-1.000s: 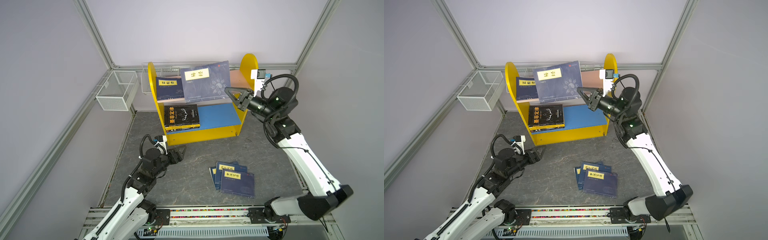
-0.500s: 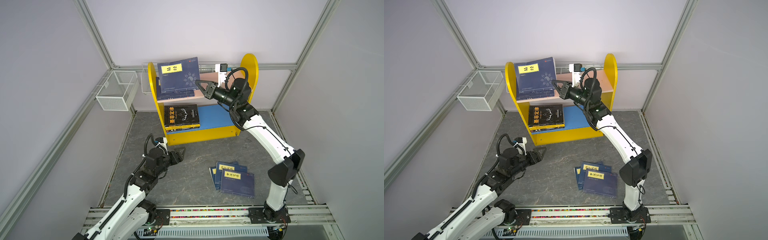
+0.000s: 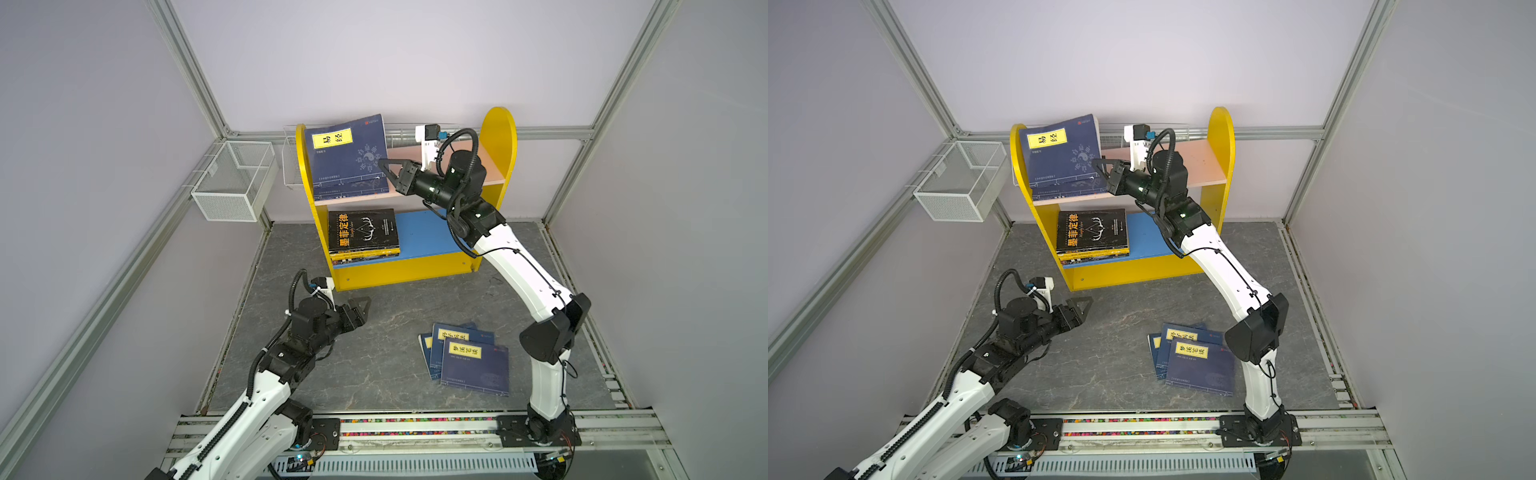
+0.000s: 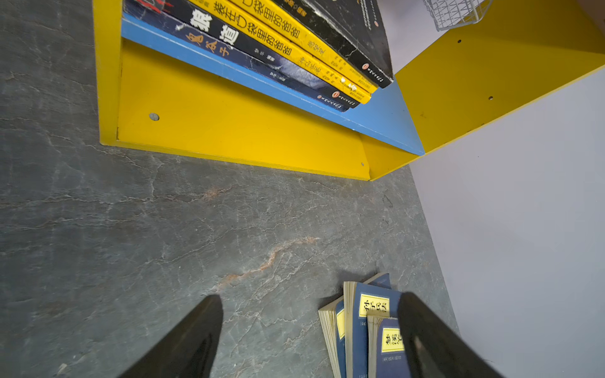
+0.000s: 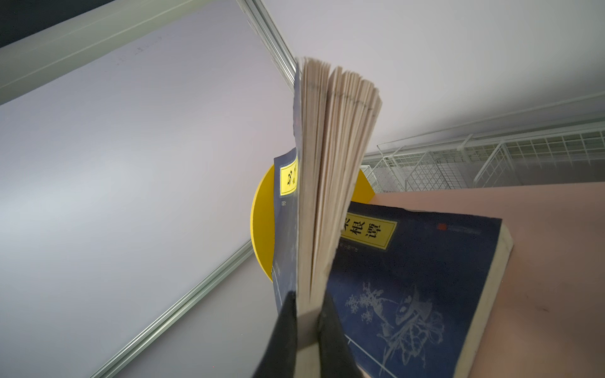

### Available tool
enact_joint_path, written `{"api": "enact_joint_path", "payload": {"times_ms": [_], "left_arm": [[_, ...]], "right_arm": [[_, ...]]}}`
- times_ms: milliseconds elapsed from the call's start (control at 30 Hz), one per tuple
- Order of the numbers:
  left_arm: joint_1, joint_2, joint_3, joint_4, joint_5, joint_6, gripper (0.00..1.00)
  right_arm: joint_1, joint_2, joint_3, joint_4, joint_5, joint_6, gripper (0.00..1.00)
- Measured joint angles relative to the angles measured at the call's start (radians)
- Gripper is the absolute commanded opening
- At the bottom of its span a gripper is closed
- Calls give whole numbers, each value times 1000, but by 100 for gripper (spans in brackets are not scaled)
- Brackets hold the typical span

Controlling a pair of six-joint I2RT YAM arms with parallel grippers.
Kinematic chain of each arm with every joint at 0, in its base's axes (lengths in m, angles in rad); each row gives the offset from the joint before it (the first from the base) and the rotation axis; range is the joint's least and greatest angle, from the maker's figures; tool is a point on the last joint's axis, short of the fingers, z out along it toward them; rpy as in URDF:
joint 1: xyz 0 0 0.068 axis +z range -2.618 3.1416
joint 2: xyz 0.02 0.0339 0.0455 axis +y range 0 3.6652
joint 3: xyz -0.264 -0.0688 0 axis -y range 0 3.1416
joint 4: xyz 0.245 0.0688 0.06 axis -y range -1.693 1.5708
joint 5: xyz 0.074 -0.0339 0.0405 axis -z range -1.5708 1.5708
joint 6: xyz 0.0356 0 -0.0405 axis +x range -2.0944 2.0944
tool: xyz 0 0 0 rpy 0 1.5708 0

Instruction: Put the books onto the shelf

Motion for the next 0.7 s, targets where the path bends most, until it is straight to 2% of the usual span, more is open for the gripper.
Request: {"api": "enact_joint_path", "payload": {"times_ms": [367, 467, 600, 700], "left_arm": [[0, -37, -14, -10, 0, -4, 86], [0, -38, -24, -14, 0, -13, 86], [0, -37, -33, -15, 1, -18, 86], [0, -37, -34, -13, 1, -22, 87]], "right_arm": [[-1, 68, 77, -53, 0, 15, 10], [-2, 77, 97, -67, -1, 17, 20], [3, 90, 115, -87, 4, 4, 44], [10, 103, 135, -133, 29, -25, 55]]}}
